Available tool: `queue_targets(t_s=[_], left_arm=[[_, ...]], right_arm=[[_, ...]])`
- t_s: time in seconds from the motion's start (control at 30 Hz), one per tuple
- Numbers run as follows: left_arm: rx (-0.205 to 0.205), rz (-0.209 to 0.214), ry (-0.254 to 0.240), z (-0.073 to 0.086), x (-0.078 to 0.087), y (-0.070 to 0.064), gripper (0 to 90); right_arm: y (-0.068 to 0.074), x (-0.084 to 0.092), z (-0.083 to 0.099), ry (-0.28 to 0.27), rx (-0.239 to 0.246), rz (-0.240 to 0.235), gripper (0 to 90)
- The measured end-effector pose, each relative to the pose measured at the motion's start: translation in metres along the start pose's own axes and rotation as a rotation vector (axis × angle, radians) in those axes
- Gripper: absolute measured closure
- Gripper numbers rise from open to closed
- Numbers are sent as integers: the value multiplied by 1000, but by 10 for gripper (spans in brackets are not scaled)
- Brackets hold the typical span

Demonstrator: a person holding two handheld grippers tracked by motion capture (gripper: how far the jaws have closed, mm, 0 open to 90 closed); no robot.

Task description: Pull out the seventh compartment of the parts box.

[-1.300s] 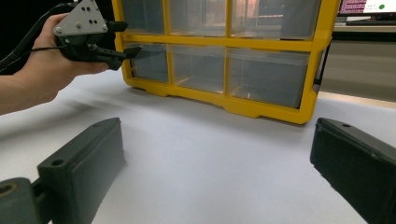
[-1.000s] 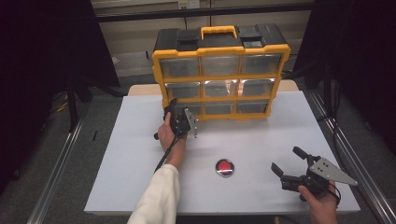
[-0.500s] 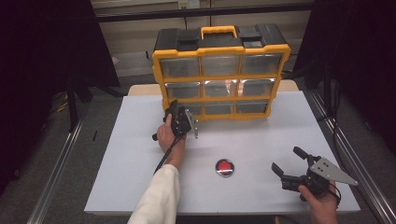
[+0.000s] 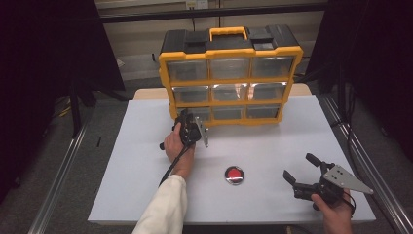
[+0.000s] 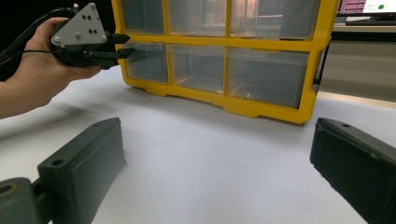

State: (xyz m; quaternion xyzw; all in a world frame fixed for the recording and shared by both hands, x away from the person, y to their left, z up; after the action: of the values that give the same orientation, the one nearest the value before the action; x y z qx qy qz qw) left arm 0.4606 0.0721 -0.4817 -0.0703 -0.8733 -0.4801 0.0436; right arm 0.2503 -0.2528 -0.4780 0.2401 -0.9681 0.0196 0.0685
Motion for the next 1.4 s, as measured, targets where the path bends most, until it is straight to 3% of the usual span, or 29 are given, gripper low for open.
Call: queue_targets(t_s=[0.03,0.17,0.5,0.53,0.63,1.0,1.03,1.1,1.2,1.23,1.3,1.33,1.4], left_arm=[[18,3,-13,-1,0,-2,684],[-6,1,-10,1,4,0,685],[4,14,-26,2,10,-1,688],[-13,12,-19,3,12,0,688],[6,12,-29,3,12,-1,687],[-12,18,-23,3,17,-1,689],[5,16,-36,3,16,-2,689],[-9,18,-30,4,18,-1,689],[4,16,-46,3,19,-1,689],[1,19,-44,4,19,-1,689],[-78,17,17,7,24,5,691],[10,22,-50,4,19,-1,691],[-10,21,-39,4,21,0,691]], right_arm=[[0,0,0,3,0,-3,24],[0,0,0,0,-7,4,24],[-1,0,0,1,-6,8,24],[-1,0,1,2,-8,8,24],[-1,0,1,0,-5,0,24],[-3,0,1,2,-13,13,23],[-4,0,1,2,-14,11,24],[-4,-1,1,-2,-18,16,23],[-4,-2,1,-3,-22,19,23],[-4,-2,1,-2,-26,24,24],[-5,-3,3,5,-12,17,23],[-5,-3,3,5,-12,16,23],[-5,-3,3,7,-7,15,23]])
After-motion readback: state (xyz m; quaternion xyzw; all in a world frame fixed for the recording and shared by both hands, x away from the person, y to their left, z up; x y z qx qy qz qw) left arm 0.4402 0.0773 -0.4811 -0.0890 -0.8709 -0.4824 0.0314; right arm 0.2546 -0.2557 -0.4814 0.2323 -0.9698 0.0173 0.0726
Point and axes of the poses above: each handheld gripper's, and its own axes: x roughly backward along the jaws, z roughly out of its underside, y roughly to its left, the point moved 7 cm from there along -x, roughly forward along the jaws, and after that the axes turned 3 degrees about x, right-handed, at the moved point
